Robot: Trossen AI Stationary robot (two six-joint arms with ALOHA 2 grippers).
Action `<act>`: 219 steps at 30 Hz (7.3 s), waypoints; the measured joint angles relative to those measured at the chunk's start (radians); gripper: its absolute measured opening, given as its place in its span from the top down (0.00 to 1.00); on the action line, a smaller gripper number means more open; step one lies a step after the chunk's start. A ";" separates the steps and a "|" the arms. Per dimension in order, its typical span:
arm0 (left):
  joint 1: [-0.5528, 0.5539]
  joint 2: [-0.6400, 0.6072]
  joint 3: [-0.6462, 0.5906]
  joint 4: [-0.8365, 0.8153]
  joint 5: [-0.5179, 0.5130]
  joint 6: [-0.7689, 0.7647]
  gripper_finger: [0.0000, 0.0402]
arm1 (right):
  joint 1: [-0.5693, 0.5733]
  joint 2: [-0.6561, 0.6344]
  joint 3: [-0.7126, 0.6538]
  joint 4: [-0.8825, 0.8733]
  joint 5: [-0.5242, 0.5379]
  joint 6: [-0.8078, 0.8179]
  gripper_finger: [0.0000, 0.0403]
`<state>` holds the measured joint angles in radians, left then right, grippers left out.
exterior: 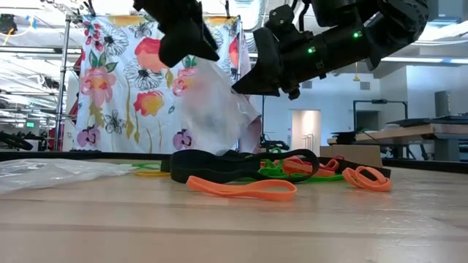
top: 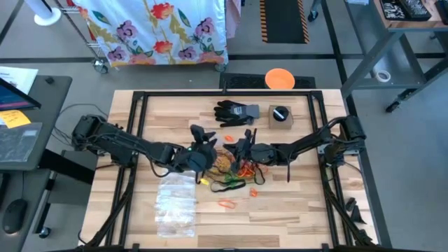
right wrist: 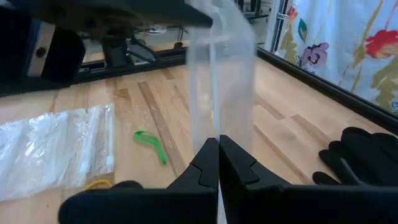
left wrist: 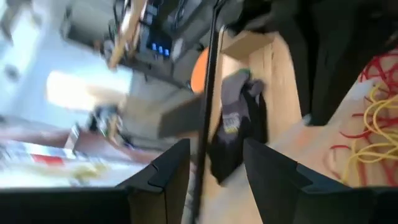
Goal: Sort rubber bands
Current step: Open the transparent zip bag
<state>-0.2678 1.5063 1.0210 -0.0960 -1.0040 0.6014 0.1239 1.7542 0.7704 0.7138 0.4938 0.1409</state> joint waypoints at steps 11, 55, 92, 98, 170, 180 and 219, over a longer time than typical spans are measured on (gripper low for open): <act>0.028 0.001 0.023 -0.089 0.234 0.197 0.63 | 0.000 0.000 0.000 -0.007 -0.021 -0.071 1.00; 0.075 0.001 0.072 -0.254 0.030 0.016 0.97 | 0.007 0.000 0.021 0.028 0.004 -0.108 1.00; 0.055 -0.011 0.201 -0.531 0.399 -0.392 1.00 | 0.044 0.000 0.189 -0.049 0.093 -0.183 1.00; 0.041 -0.014 0.201 -0.535 0.350 -0.401 1.00 | 0.036 0.000 0.190 -0.040 0.078 -0.190 1.00; 0.047 -0.028 0.200 -0.588 0.266 -0.625 1.00 | 0.108 -0.067 0.190 -0.328 0.386 -0.076 0.87; 0.047 -0.028 0.200 -0.586 0.253 -0.623 1.00 | 0.111 -0.067 0.190 -0.335 0.422 -0.109 0.50; 0.041 -0.024 0.201 -0.430 0.339 -0.514 1.00 | 0.066 -0.069 0.190 -0.175 0.276 -0.160 1.00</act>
<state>-0.2264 1.4822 1.2217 -0.5264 -0.6649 0.0871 0.1894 1.6855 0.9600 0.5392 0.7699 -0.0194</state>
